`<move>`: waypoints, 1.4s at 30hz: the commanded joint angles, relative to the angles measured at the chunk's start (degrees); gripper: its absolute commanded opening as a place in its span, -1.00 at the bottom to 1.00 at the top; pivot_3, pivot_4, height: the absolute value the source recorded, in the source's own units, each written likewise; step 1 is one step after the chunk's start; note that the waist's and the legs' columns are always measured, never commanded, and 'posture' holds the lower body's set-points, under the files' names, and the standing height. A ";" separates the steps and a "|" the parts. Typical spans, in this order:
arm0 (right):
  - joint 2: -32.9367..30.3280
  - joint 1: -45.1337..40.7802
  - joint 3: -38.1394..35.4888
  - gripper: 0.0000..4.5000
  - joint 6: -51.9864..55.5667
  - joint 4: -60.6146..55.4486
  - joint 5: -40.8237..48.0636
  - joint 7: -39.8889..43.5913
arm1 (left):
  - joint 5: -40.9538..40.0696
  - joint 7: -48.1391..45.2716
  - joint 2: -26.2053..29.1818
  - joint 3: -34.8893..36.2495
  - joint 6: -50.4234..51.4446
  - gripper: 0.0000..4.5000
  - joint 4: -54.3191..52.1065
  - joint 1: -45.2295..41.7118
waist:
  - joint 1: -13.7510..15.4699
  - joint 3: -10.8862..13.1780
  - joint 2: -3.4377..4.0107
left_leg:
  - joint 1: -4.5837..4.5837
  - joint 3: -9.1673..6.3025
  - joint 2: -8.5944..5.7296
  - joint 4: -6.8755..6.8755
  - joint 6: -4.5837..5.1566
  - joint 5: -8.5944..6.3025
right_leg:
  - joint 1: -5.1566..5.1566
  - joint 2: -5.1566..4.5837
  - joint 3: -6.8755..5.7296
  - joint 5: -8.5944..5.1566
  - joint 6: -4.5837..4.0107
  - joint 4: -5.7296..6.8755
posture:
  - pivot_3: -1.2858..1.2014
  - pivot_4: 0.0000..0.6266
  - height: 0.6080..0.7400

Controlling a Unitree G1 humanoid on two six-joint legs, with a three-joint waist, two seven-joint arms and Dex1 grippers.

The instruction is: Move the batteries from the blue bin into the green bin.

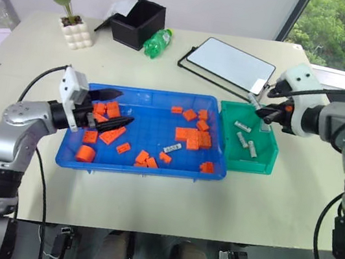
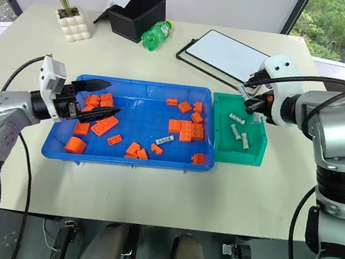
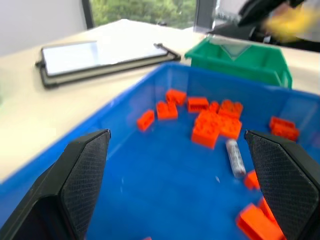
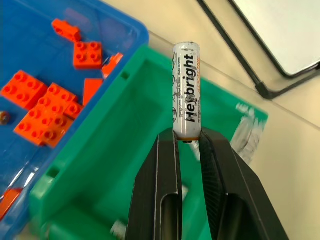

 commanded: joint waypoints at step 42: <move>4.44 -5.07 13.71 0.99 -75.14 30.33 -2.66 44.10 | -4.19 -10.08 6.64 0.66 9.67 1.00 -3.67 -3.23 | 0.09 0.08 0.01 | -0.02 -0.04 0.01 0.52 0.26 -0.15 | 0.19 0.02 -0.04 0.00 0.02 0.06 | 0.03 -0.52 1.00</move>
